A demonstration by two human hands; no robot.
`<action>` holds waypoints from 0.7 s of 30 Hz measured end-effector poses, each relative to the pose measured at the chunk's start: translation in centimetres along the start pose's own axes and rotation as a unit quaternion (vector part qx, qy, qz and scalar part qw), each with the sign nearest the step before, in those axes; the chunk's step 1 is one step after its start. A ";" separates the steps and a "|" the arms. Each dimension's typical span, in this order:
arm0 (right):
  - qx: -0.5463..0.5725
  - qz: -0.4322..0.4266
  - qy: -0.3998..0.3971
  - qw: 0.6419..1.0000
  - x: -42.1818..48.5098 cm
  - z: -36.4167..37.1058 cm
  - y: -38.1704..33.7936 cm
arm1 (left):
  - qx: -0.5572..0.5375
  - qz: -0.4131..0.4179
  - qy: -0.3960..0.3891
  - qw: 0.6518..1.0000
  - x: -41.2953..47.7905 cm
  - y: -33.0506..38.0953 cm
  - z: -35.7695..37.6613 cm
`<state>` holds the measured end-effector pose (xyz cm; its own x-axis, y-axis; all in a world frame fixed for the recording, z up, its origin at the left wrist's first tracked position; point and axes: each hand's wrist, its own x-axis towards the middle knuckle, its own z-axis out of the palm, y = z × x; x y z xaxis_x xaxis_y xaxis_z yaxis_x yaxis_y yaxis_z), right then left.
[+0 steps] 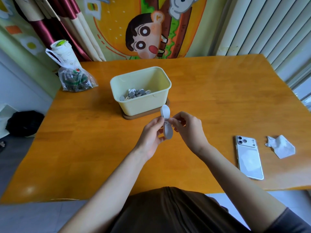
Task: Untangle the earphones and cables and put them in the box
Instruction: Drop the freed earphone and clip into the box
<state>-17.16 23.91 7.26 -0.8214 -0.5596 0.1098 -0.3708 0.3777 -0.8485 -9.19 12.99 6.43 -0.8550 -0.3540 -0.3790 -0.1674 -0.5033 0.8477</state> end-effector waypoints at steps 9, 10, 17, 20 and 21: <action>-0.035 -0.020 -0.016 0.999 0.2 -0.5 -0.1 | 0.012 0.010 -0.032 0.999 -0.1 0.2 -0.4; -0.053 -0.030 -0.017 0.998 0.3 -0.6 -0.1 | 0.011 0.008 -0.027 1.000 -0.1 0.2 -0.4; -0.081 -0.074 -0.035 0.993 -0.2 -0.3 -0.3 | -0.034 0.005 0.047 0.998 0.4 -0.1 -0.6; -0.109 -0.110 -0.039 0.987 -1.2 0.0 -0.3 | -0.052 0.016 0.059 0.997 0.5 0.0 -0.8; -0.107 -0.116 -0.039 0.987 -1.4 0.1 -0.4 | -0.056 0.018 0.058 0.997 0.4 0.0 -0.9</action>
<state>-15.81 24.46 7.38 -0.6708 -0.7013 0.2413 -0.6352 0.3753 -0.6750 -9.14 12.17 5.92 -0.7959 -0.4594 -0.3944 -0.0755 -0.5709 0.8175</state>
